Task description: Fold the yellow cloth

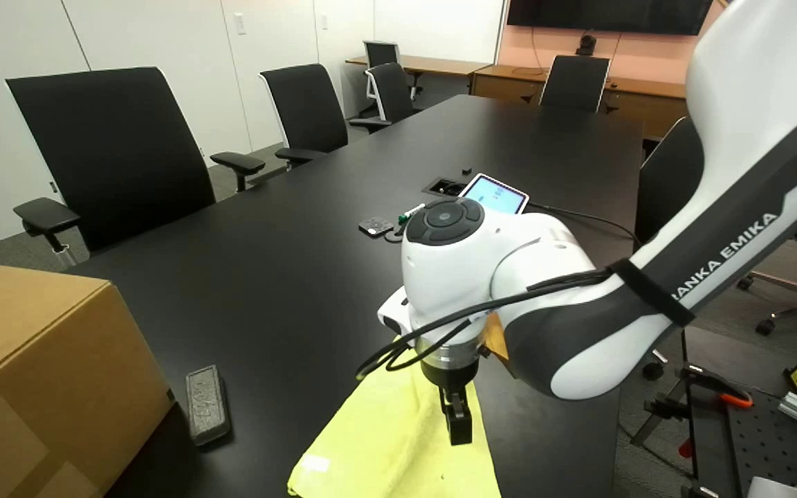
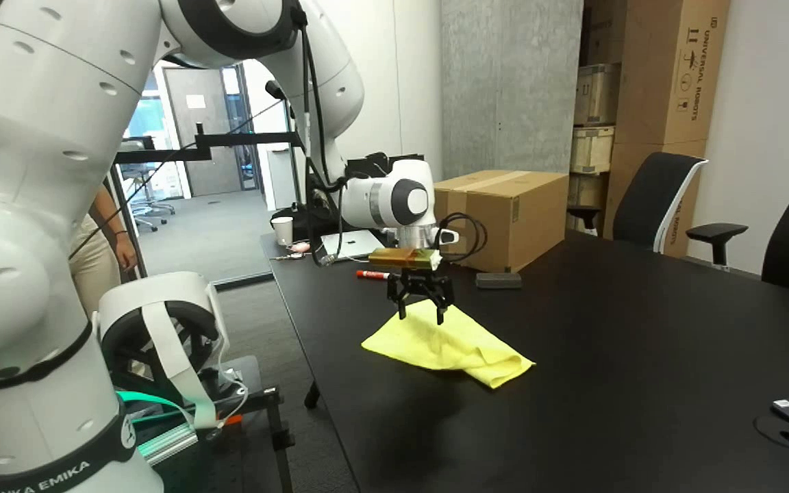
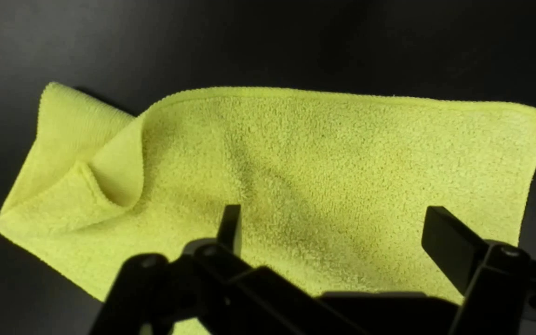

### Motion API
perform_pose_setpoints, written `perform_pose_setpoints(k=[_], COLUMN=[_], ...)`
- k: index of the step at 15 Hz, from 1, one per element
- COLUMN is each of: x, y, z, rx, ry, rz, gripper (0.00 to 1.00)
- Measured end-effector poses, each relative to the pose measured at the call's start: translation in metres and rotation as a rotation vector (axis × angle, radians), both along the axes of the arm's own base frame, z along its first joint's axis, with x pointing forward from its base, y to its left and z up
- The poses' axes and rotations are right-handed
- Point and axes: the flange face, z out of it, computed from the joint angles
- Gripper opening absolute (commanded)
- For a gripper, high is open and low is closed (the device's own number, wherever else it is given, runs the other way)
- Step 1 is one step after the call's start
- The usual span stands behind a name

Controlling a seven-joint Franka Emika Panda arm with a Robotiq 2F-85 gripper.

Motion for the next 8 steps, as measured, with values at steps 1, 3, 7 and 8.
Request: perform_pose_setpoints(k=[1, 3, 7, 8], x=[-0.002, -0.008, -0.018, -0.020], y=[0.001, 0.002, 0.003, 0.002], z=[-0.002, -0.005, -0.010, -0.011], rx=[0.003, 0.009, 0.024, 0.026], ry=[-0.006, -0.015, -0.008, -0.002], rz=[0.041, 0.111, 0.195, 0.214], gripper=[1.00, 1.00, 1.00, 1.00])
